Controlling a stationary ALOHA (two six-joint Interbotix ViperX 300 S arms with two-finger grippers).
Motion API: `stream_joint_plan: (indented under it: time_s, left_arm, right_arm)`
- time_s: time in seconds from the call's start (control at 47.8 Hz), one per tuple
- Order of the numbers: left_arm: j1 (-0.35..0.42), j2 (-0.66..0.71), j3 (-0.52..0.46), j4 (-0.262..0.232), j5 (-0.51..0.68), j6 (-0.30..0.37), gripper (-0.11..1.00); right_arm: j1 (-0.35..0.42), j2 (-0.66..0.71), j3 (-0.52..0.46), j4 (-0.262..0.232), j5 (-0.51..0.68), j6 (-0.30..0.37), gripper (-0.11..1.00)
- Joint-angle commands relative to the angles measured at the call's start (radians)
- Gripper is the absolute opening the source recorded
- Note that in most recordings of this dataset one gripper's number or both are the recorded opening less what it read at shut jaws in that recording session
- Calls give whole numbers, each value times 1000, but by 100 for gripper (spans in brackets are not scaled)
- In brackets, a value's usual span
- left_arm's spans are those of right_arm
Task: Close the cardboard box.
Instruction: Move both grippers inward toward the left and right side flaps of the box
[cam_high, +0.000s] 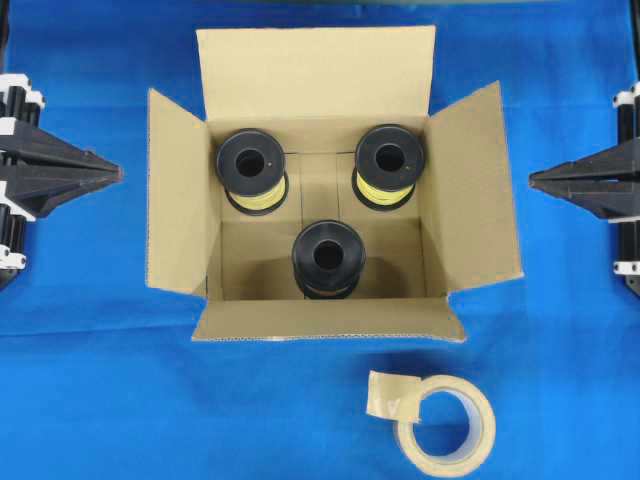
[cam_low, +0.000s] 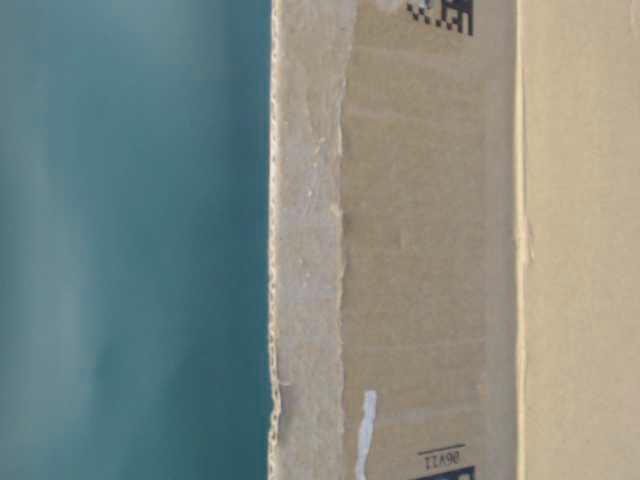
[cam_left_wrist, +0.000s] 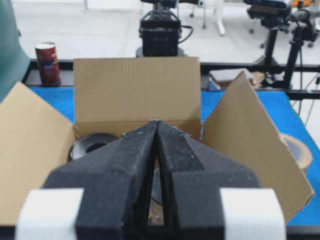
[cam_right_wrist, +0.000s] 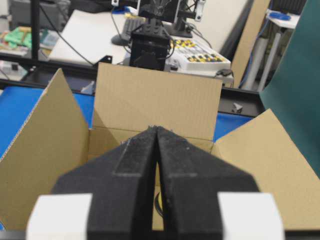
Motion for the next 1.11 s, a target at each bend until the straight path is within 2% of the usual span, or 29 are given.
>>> stream_joint_plan:
  time_s: [0.0,0.293,0.439,0.544,0.795,1.088]
  left_arm:
    - [0,-8,-6,-25,60,5,1]
    - [0,-77,-15,-28,279,6,1]
    - [0,-114,-12,-29,439,-8,1]
    - [0,-130,-3,-31,505,-17,1]
    - [0,-87,57,-29,525,-25,1]
    - [0,41,89,-32,502,-28,0]
  right_arm:
    - [-2,3,-15,3,5,11,0]
    - [-2,-84,-72,25,397,49,0]
    - [-2,-126,-87,25,554,87,0]
    - [-2,-129,-83,25,644,107,0]
    - [-2,-71,-14,20,676,114,0]
    - [-2,69,35,21,604,118,0]
